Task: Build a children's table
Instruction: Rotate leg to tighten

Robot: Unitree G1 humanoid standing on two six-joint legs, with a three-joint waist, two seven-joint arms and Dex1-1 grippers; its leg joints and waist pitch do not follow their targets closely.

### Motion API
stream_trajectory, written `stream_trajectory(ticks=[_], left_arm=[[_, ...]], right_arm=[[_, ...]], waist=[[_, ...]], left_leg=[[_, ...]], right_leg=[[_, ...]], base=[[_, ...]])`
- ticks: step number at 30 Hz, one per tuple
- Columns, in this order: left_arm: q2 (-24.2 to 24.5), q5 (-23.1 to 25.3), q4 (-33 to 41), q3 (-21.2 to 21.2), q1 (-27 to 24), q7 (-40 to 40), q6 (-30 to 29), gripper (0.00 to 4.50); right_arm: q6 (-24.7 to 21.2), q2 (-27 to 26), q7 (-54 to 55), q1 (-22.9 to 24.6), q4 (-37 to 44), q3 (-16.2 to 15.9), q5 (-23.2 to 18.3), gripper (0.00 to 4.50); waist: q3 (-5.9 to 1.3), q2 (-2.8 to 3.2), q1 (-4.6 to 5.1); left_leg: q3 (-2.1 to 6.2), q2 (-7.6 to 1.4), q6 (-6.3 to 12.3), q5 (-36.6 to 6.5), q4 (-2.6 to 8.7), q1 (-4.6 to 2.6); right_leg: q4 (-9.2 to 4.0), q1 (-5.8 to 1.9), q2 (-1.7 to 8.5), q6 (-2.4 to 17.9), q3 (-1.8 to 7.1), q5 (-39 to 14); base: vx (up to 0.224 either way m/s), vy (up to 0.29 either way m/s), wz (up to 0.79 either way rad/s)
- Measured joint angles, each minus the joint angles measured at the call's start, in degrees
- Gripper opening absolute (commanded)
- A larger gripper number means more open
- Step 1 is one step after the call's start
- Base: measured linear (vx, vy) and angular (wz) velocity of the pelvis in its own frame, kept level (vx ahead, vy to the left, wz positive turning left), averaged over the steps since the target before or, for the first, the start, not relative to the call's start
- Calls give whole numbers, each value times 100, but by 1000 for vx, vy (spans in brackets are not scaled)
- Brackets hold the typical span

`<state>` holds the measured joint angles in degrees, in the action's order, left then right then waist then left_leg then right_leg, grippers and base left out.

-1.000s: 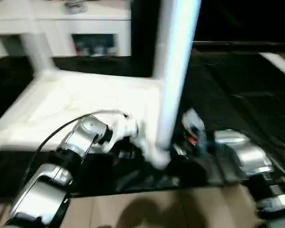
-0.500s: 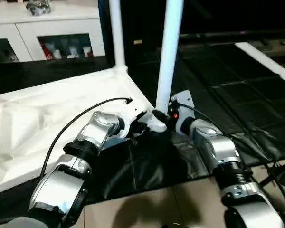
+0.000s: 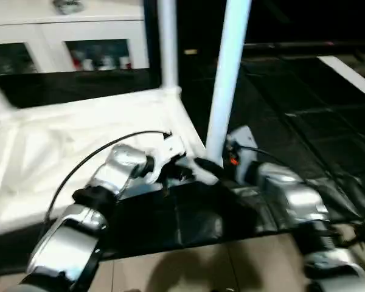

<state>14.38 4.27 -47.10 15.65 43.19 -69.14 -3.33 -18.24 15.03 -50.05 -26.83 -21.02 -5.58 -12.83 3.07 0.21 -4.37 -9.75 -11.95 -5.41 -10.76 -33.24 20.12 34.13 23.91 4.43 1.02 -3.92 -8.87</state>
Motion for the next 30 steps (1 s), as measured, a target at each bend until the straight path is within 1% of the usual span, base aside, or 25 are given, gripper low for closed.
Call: stream_trajectory(ticks=[1, 2, 3, 4, 6, 9, 10, 14, 15, 16, 19, 20, 21, 24, 27, 30], left_arm=[[19, -6, 4, 11, -6, -92, 21, 0], [30, -12, 30, 27, -12, -195, 56, 0], [70, -14, 59, 59, -30, -341, 86, 0], [130, -33, 131, 120, -67, -580, 134, 0], [248, -87, 198, 219, -168, -936, 274, 0], [390, -50, 198, 363, -168, -1259, 552, 0], [410, -21, 198, 427, -165, -1341, 650, 0], [461, 63, 196, 591, -144, -1555, 975, 0], [480, 74, 196, 636, -132, -1598, 1055, 0], [498, 85, 196, 662, -121, -1638, 1106, 0], [533, 116, 196, 684, -81, -1705, 1215, 0], [539, 116, 196, 687, -81, -1715, 1247, 0], [542, 117, 195, 692, -81, -1718, 1269, 0], [547, 118, 195, 702, -82, -1717, 1322, 0], [552, 116, 195, 709, -82, -1719, 1331, 0], [555, 114, 191, 711, -82, -1718, 1351, 0]], right_arm=[[-6, 50, -151, 16, 60, -13, -26, 382], [-11, 160, -374, 63, 190, -101, -76, 382], [-11, 296, -681, 128, 353, -207, -125, 382], [-11, 541, -1039, 212, 517, -309, -166, 382], [-8, 863, -1662, 293, 630, -433, -251, 382], [71, 1032, -2193, 288, 626, -609, -261, 382], [100, 1076, -2347, 286, 608, -639, -261, 358], [154, 1209, -2824, 162, 423, -773, -262, 346], [162, 1242, -2949, 105, 376, -825, -266, 316], [167, 1246, -3044, 50, 307, -854, -273, 316], [257, 1232, -3203, -58, 149, -869, -279, 286], [268, 1218, -3260, -100, 69, -873, -279, 286], [289, 1213, -3303, -141, 0, -886, -277, 266], [365, 1207, -3332, -240, -133, -932, -240, 254], [388, 1179, -3356, -253, -197, -924, -240, 219], [403, 1160, -3360, -274, -230, -926, -237, 206]], waist=[[0, 1, -25], [1, 2, -58], [1, 3, -89], [2, 5, -125], [1, 5, -160], [1, 5, -192], [1, 5, -203], [1, 4, -218], [0, 2, -221], [0, 1, -221], [0, 1, -228], [0, -1, -227], [0, -1, -228], [0, -6, -231], [-1, -7, -230], [-1, -7, -230]], left_leg=[[0, -1, -1, 0, -6, 1], [0, -1, -1, -1, -12, 3], [0, -1, -1, -1, -18, 4], [0, -1, 0, -1, -19, 8], [-2, -2, 1, -1, -26, 7], [0, -3, 2, 0, -35, 1], [0, -3, 3, 1, -37, -1], [0, -2, 8, 4, -43, -5], [0, -3, 9, 5, -43, -5], [0, -3, 10, 5, -44, -5], [0, -3, 11, 6, -43, -3], [0, -3, 11, 6, -43, -2], [0, -3, 11, 5, -42, -2], [0, -3, 11, 5, -41, -1], [0, -3, 11, 5, -40, -1], [0, -3, 11, 5, -39, -2]], right_leg=[[2, 0, 0, 0, 0, 0], [3, 0, 1, 0, 1, 1], [4, -3, 2, 0, 2, 1], [0, -6, 4, -1, 3, 0], [1, -15, 4, -3, 5, -1], [6, -27, 5, -3, 5, -1], [5, -33, 6, -3, 6, -1], [1, -58, 12, -10, 10, -5], [1, -61, 12, -11, 9, -6], [1, -61, 12, -11, 9, -6], [1, -61, 14, -16, 8, -9], [1, -60, 14, -16, 7, -10], [1, -60, 14, -18, 7, -11], [1, -60, 14, -20, 5, -12], [1, -60, 14, -23, 5, -14], [2, -60, 14, -25, 4, -15]], base=[[0, 0, 0], [0, 0, 0], [0, 0, 0], [0, 0, 0], [0, 0, 0], [0, 0, 0], [0, 0, 0], [0, 0, 0], [0, 0, 0], [0, 0, 0], [0, 0, 0], [0, 0, 0], [0, 0, 0], [0, 0, 0], [0, 0, 0], [0, 0, 0]])
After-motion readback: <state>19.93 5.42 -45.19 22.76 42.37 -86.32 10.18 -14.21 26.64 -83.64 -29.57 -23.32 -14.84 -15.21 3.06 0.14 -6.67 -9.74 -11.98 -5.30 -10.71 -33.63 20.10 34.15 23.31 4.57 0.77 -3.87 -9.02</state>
